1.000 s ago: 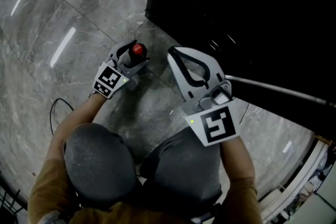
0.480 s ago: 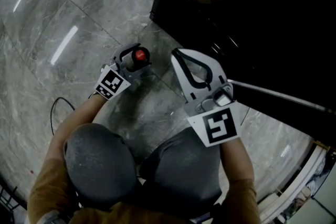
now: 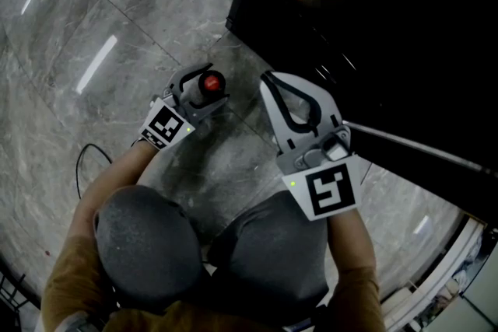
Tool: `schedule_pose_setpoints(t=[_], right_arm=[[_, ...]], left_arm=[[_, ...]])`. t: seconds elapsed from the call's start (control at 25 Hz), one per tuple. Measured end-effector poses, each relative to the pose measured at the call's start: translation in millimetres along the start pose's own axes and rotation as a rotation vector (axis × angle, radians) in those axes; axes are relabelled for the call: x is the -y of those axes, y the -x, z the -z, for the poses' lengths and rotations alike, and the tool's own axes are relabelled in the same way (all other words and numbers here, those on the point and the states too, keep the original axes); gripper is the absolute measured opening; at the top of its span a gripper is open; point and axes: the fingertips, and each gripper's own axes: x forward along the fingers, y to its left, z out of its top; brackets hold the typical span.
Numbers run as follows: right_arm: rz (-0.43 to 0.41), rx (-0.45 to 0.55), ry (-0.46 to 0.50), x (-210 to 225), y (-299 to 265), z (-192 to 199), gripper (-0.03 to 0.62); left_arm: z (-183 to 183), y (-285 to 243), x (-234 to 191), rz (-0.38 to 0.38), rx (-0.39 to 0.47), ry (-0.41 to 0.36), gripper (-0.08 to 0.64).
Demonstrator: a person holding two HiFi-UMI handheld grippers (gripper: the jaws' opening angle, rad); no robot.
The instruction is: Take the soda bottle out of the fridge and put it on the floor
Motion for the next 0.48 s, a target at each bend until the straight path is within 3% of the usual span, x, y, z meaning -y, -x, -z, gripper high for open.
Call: schedule_pose_setpoints(t=[0.28, 0.48], right_arm=[[0.078, 0.029, -0.051, 19.6, 1.7, -1.9, 0.004], [0.154, 0.026, -0.11, 26.7, 8.7, -12.0, 0.003]], left_arm=[[-27.6, 11.8, -1.4, 0.028, 0.076, -0.039, 0.305], [-56.1, 29.6, -12.3, 0.005, 0.109, -0.003, 0.305]])
